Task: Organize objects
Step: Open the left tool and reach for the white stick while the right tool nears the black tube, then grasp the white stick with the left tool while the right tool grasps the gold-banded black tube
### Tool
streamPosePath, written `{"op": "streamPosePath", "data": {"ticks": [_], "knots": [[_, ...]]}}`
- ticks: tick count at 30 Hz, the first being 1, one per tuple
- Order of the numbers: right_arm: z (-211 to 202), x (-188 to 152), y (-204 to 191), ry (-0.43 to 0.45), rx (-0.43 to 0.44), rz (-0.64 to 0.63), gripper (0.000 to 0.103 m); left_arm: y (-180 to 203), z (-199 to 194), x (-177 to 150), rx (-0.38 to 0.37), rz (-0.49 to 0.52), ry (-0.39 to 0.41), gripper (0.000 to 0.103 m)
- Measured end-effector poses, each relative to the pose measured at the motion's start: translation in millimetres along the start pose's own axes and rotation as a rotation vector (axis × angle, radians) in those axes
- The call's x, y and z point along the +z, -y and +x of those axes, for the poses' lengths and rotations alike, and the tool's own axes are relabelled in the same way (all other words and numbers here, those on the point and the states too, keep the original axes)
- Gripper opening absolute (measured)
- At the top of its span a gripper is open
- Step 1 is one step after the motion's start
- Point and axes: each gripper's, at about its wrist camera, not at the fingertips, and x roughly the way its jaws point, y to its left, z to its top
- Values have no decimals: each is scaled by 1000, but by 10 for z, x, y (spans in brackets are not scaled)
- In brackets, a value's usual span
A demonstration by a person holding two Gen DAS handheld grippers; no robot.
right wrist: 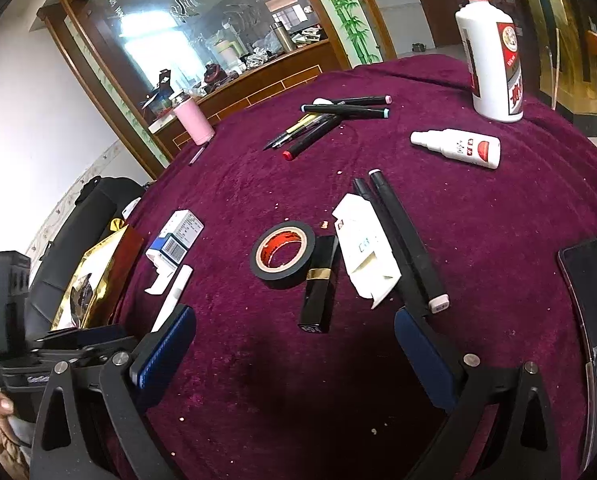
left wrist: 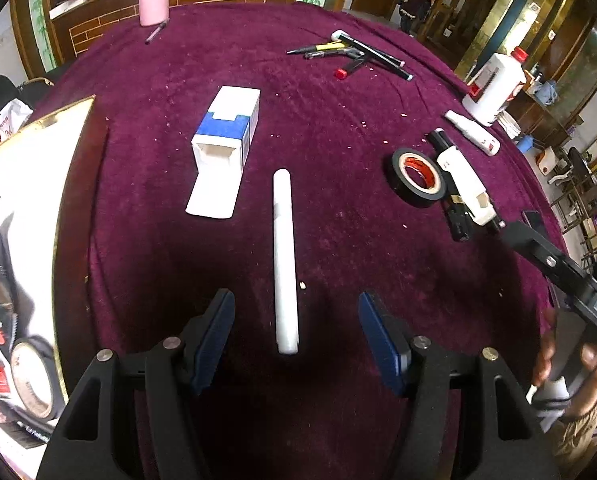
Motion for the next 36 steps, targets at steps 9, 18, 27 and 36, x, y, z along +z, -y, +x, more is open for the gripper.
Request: {"op": "streamPosePath", "data": {"ticks": [9,18,27,36], "knots": [[20,-7,53,-7,-3,13,101,4,226,64,17,0,-22,63],[38,-13,43,-11,-2,14,101,56,323,198,90,51,5,36],[40,-6,35,-12,-2,16,101,114,341,167,153,112,29,19],[22,-1,19,-6,-1,13,101,20,281,140,118,120,17,12]]}}
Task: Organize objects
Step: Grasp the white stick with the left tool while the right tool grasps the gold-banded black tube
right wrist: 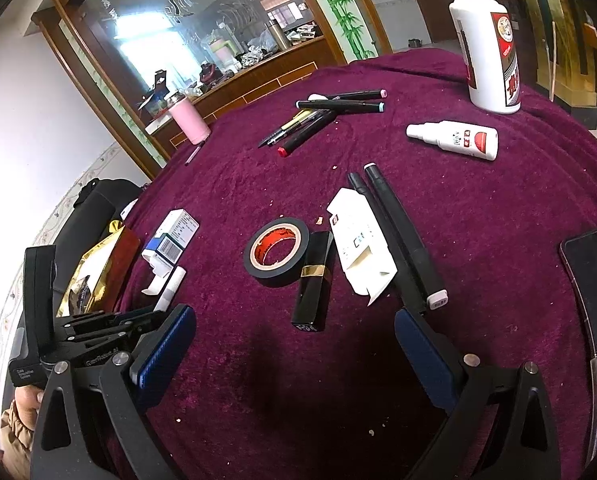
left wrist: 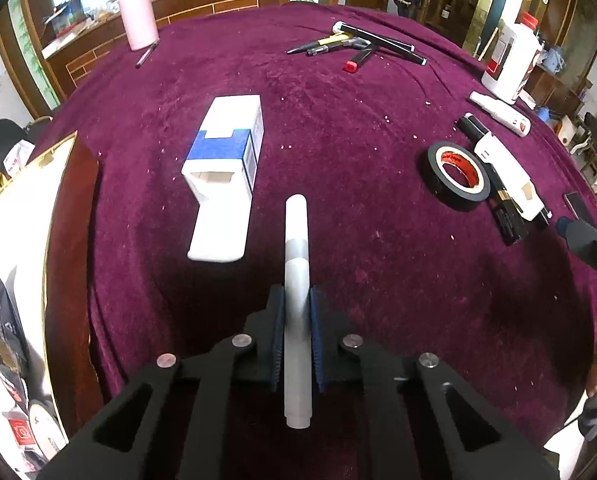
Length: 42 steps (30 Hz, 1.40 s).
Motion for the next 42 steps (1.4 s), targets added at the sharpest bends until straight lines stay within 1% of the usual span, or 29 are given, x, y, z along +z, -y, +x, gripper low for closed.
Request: {"op": "streamPosePath", "data": {"ticks": [4,7,10,12,14,17,23,26,32,33,37,39,41,42], "knots": [[18,5,-56,-8,9,-33,101,-24,-64,-106,-48,-13,-18,12],[59,9,-120,-21,12,-63,101,-84,-108,-202,-138,-45,-44,12],[137,20,-162,-46,13,-83,93,-129,-138,-274,-192,-69,-60,12],[232,40,-183,-78,12,-95,80,-139,-154,-314,-210,-70,-64,12],[330,66,-189,-104,0,-99,75,-127,-167,-340,-211,-60,-62,12],[487,136,-153,-137,-53,-82,67,-101,-162,-333,-204,-53,-65,12],[613,260,-105,-147,-100,-74,54,-76,-153,-306,-193,-30,-75,12],[630,269,-124,-146,-110,-93,52,-50,-152,-300,-181,-16,-77,12],[614,264,-116,-152,-104,-105,51,-21,-161,-309,-163,10,-78,12],[609,259,-121,-156,-111,-108,48,-15,-161,-310,-164,10,-78,12],[589,243,-116,-163,-116,-123,44,-10,-162,-320,-171,9,-79,12],[606,251,-132,-167,-133,-142,40,-4,-160,-317,-166,15,-81,12],[627,261,-147,-168,-141,-161,39,11,-158,-312,-157,22,-86,12],[641,264,-162,-168,-160,-176,33,20,-154,-299,-152,25,-91,12]]}}
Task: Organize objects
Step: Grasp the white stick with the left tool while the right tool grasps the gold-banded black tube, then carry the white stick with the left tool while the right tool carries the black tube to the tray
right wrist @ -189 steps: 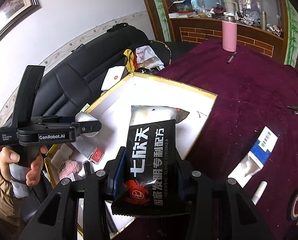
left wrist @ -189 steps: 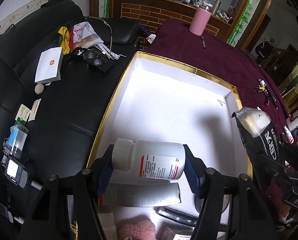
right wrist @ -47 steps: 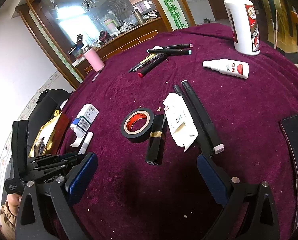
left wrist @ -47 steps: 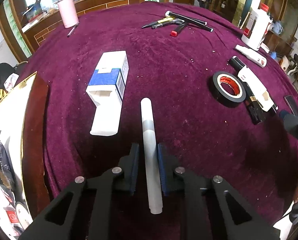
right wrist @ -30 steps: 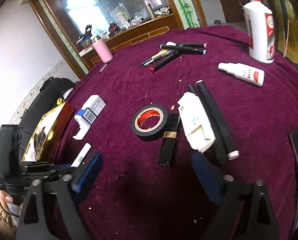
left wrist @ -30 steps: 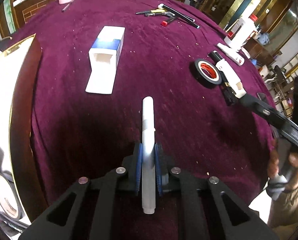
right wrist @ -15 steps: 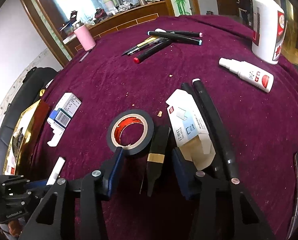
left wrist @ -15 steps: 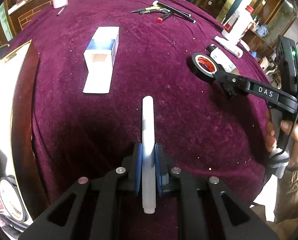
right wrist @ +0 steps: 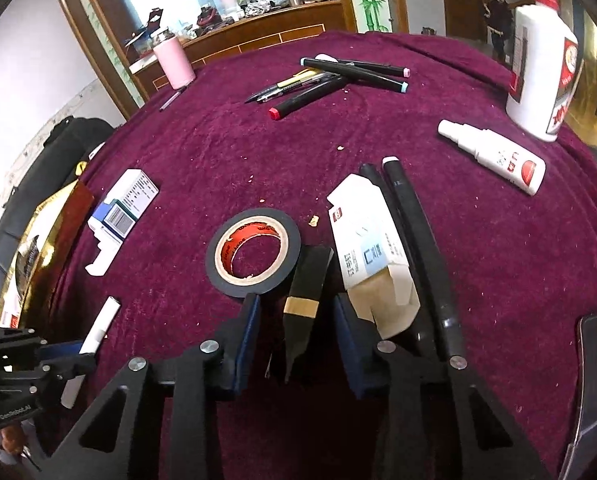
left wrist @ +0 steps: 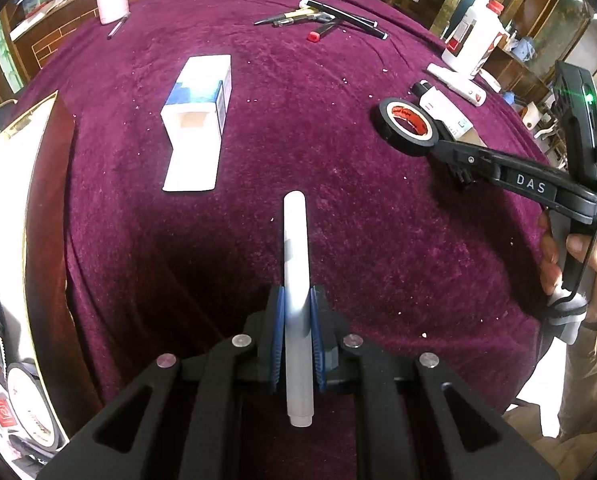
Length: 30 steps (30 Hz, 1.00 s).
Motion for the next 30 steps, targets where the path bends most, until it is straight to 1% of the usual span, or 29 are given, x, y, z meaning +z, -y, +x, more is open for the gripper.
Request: {"op": "streamPosePath", "data": {"ticks": [3,7,10,14,20,25,30], "knots": [[25,10,-39,9,-56,-37,23,18,12,35,16,6,-12,12],[11,8,-12,15,-64,-21,20,69,26,58,50,26,-23,12],[-45,-24,36,22,-43,11,19,118,27,55,80,47,-24,12],[-135,-59,51,38,-21,28,19,103,11,26,82,35,3,12],[-248,-69,30,58,4,39,19,-21,-6,1,16,-60,34,12],[-307,-75,11,70,15,41,19,-67,-60,4,-1,-106,70,12],[-342,-77,-15,76,22,37,19,-109,-129,29,-15,-131,92,12]]}}
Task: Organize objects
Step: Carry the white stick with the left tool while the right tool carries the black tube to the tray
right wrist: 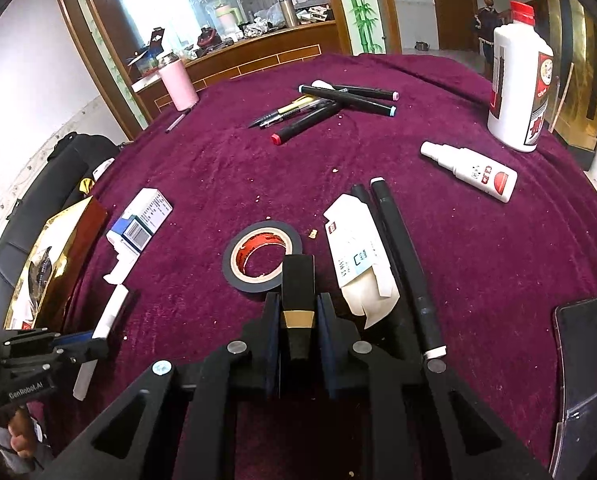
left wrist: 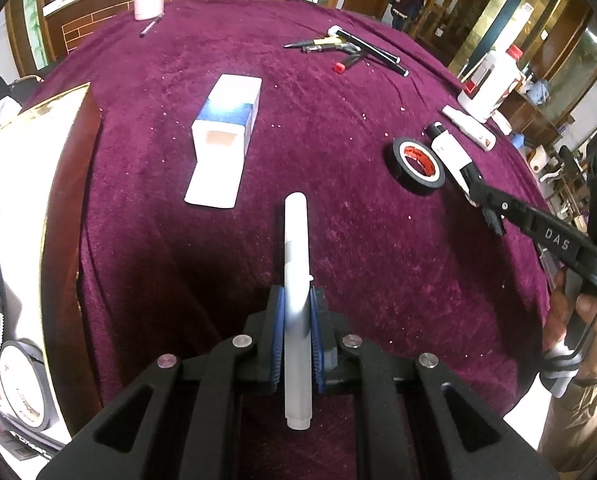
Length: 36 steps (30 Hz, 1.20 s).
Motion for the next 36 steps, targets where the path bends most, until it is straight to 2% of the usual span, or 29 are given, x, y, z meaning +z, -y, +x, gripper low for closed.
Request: {"op": "streamPosePath", "data": {"ticks": [14,36], "knots": [[-90,7,-50,4,85,18,19,-35,-69,7,-16,-17,13,12],[-78,-37,-259,-11,119,-26,19,-147,-257,20,-3,-50,60,12]]}}
